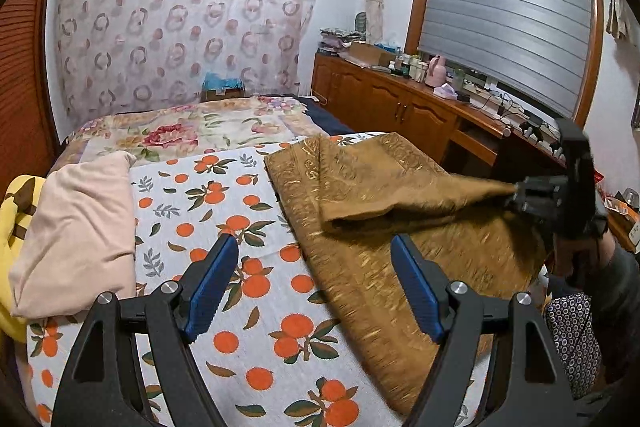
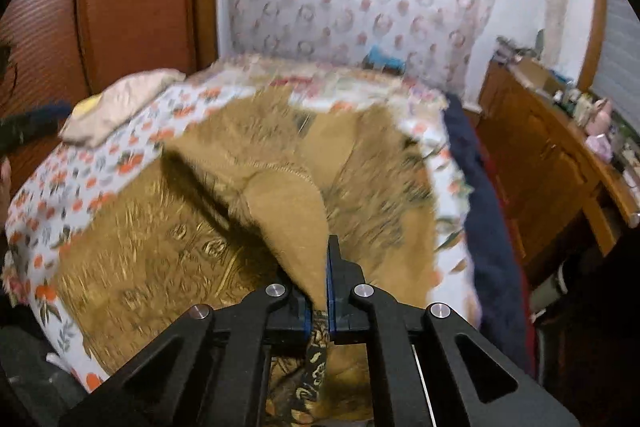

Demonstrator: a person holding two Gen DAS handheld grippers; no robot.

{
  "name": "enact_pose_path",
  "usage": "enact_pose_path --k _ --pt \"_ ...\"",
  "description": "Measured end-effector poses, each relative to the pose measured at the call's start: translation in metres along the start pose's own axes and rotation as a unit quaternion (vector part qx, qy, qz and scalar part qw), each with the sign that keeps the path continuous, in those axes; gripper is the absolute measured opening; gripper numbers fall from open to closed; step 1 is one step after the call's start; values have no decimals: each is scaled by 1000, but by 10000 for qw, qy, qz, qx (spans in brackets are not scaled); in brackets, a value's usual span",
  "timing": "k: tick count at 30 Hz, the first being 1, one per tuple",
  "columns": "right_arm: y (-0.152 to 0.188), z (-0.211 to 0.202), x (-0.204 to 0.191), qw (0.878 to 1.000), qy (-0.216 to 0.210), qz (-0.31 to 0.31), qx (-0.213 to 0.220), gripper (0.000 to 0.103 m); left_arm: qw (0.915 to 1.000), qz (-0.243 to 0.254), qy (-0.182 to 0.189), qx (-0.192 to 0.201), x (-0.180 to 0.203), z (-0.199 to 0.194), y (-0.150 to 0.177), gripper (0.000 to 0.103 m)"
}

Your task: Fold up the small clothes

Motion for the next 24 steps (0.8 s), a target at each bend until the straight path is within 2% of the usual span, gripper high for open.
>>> enact_pose_path --k 3,6,8,9,10,12,14,18,24 --pt "-10 -2 25 9991 354 192 104 5 10000 -27 -3 1 -1 -1 2 79" --pt "-4 14 32 9989 407 125 -205 6 10000 -33 -7 1 0 -1 2 79" --pt "-1 21 30 9980 502 -31 -371 15 10000 -38 -4 4 -1 -1 2 79" --pt "-2 22 29 9978 543 -106 -378 22 10000 -40 -16 6 -1 -1 3 79" --pt "-4 22 27 9978 550 -127 -354 35 10000 -36 -35 8 -1 0 3 79" --pt "-10 19 29 9979 597 -112 -235 50 10000 -22 -62 5 -1 0 4 79" --pt "-17 14 24 9979 643 -94 -61 53 10000 -31 -50 2 -1 0 4 79" --pt "-33 6 9 9989 374 -154 221 62 10000 -23 -75 -4 -1 1 5 79" --pt "-48 13 -35 9976 -184 -576 327 66 10000 -11 -80 -13 0 2 6 79"
Point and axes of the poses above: each gripper's, at about its wrist camera, not at the fingertips, and z roughly the way its jaws point, x to its right, y to its underside, the point moved 5 cm from there along z, roughly the way its jaws point, and after that the axes turned 10 degrees about x, right-handed, at the moved point
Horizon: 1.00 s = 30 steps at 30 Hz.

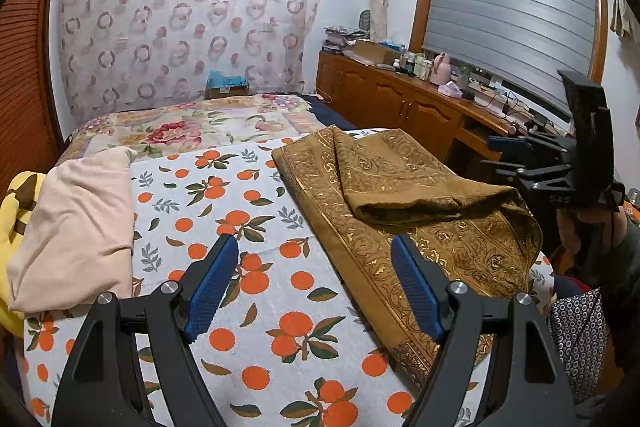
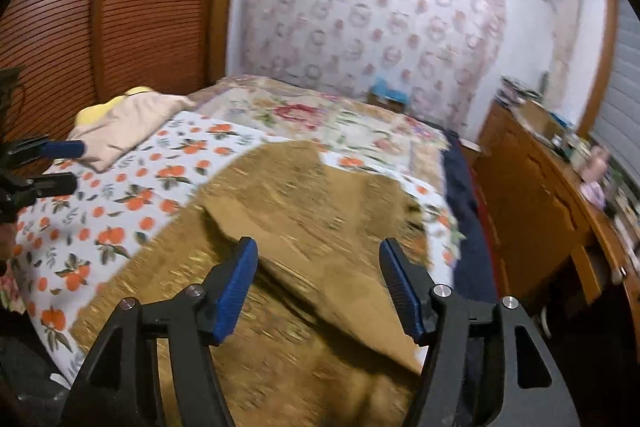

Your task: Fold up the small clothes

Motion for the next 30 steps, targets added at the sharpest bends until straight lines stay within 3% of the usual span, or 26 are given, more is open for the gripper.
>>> enact_pose_path --k 2,7,12,15,17,18,19,21,26,30 --pt "10 3 -8 9996 -247 -86 -106 67 10000 -11 0 5 1 0 0 79" --pt "24 63 -30 9939 -741 -238 -777 67 10000 -6 3 -34 1 1 2 79" --pt "43 107 -35 9868 -517 -630 -1400 67 10000 -25 57 -75 2 2 6 79" --pt "39 119 -32 9850 -605 -529 -1528 65 9999 -36 82 -97 2 2 9 79" --pt "34 121 -27 9851 -691 -428 -1515 34 9999 -38 85 -116 3 4 10 79" --pt "30 122 -22 9858 -625 -429 -1497 12 9999 -35 89 -123 3 3 11 79" --pt "26 123 -18 9872 -521 -456 -1436 9 9999 -34 90 -129 3 4 12 79" --pt "13 122 -9 9904 -498 -383 -1231 7 9998 -44 92 -143 2 5 13 79" --pt "-28 118 34 9974 82 -118 -702 7 9998 -75 93 -155 1 6 15 79" --pt "-37 136 89 9907 1094 306 -747 9 9998 -82 91 -159 2 7 15 79"
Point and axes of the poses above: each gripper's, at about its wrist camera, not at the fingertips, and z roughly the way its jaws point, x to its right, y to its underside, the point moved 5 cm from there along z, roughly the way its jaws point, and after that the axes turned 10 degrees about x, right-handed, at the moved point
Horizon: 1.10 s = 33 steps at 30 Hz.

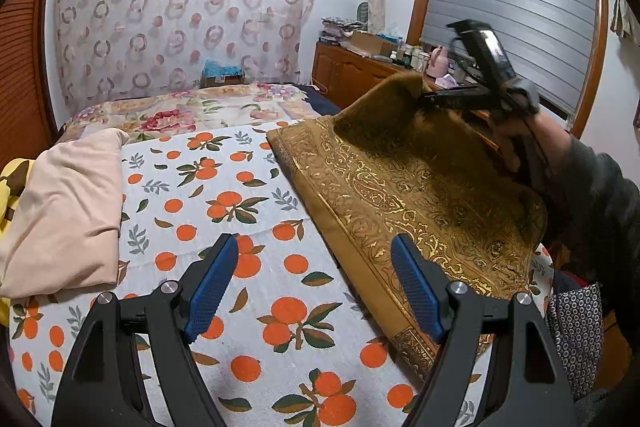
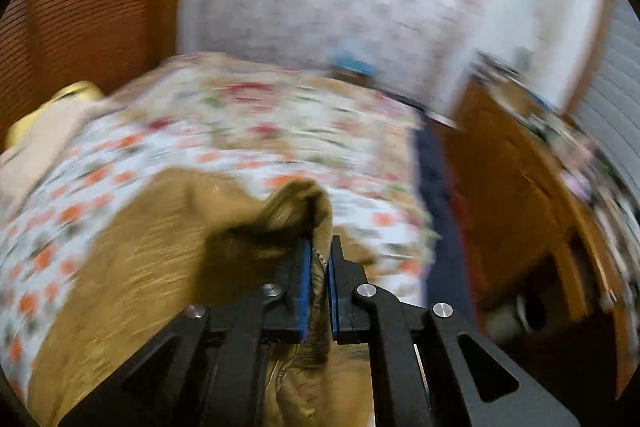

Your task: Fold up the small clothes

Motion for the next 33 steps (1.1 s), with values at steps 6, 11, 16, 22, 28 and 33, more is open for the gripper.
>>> enact_pose_path --k 6,11,16,22,28,33 --pt "14 26 32 9976 442 337 -405 53 10000 -9 -5 -40 0 2 2 79" --pt "20 11 30 9984 270 418 -263 63 10000 -57 6 -26 0 10 -1 79" --pt "23 1 34 9989 6 402 -238 63 10000 -66 27 -59 -4 32 -17 79" --pt "35 6 51 9982 -192 490 -278 63 9997 77 121 -187 -5 65 -39 71" --pt "42 23 72 9963 -433 639 -389 63 9983 177 223 -506 -3 123 -61 48" --pt "42 43 95 9928 -679 891 -425 63 9966 387 156 -715 -2 170 -74 48"
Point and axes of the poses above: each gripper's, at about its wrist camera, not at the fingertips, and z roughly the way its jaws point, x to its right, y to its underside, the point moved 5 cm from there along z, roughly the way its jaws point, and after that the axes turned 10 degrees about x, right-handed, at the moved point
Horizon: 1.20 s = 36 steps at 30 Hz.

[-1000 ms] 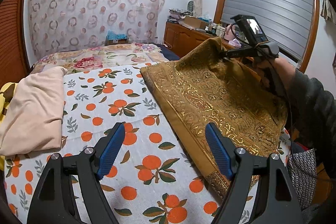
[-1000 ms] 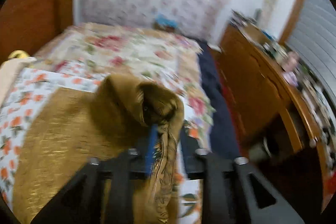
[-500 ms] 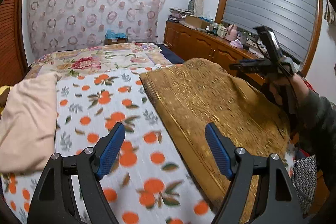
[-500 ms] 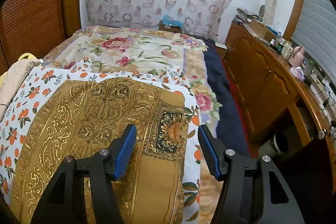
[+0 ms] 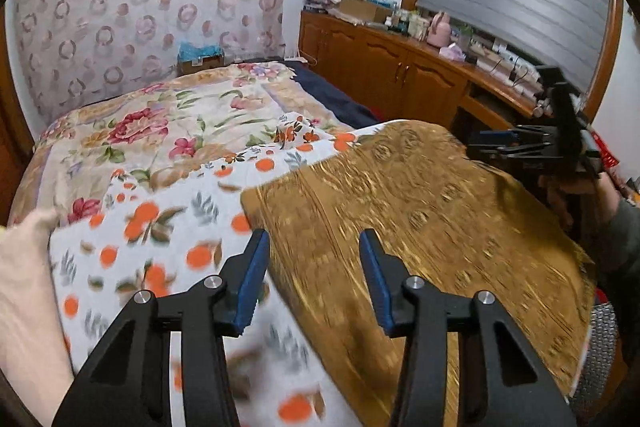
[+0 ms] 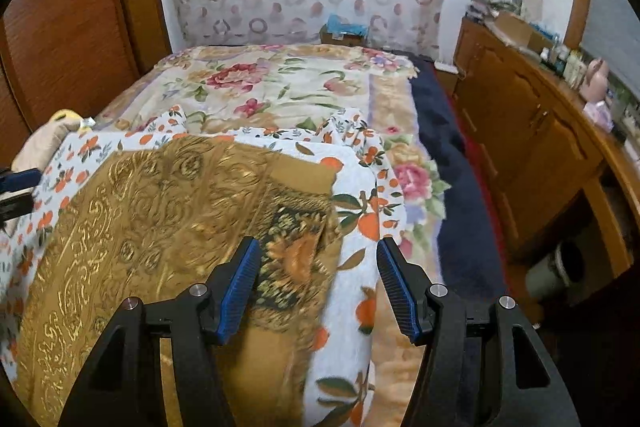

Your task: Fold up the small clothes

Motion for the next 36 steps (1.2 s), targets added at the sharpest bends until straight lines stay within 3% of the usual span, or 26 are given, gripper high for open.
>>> enact_pose_path --k 9,16,17,18,19,20,21,22,25,29,31,36 --pt "-5 30 20 9957 -751 523 -107 63 9983 -26 -326 -477 -23 64 -3 49" --pt "0 49 22 9941 -890 574 -238 61 9976 16 -329 -605 -27 78 7 51" --pt "0 50 21 9938 -915 583 -259 55 9978 35 -309 -583 -26 78 7 51" --pt "1 51 20 9931 -988 573 -266 37 9979 50 -290 -568 -26 78 7 51" --pt "0 52 19 9929 -1027 543 -262 24 9981 68 -260 -555 -26 78 6 43" --pt "0 52 18 9930 -1028 514 -275 19 9981 96 -267 -548 -26 78 5 37" --pt "0 52 18 9937 -986 467 -255 10 9980 179 -346 -496 -25 77 3 15" --pt "0 50 16 9940 -983 427 -208 6 9981 191 -350 -467 -27 77 1 5" --pt "-5 36 11 9949 -953 301 116 5 9995 -69 -232 -207 -32 64 -5 4" --pt "-24 2 6 9920 -903 146 874 5 9990 -350 -248 142 -41 44 -12 4" --pt "-33 -8 0 9898 -896 35 1110 5 9986 -355 -367 112 -45 45 -8 4" --pt "-35 10 -21 9927 -630 -484 904 5 9973 -253 -690 -51 -54 51 0 4"
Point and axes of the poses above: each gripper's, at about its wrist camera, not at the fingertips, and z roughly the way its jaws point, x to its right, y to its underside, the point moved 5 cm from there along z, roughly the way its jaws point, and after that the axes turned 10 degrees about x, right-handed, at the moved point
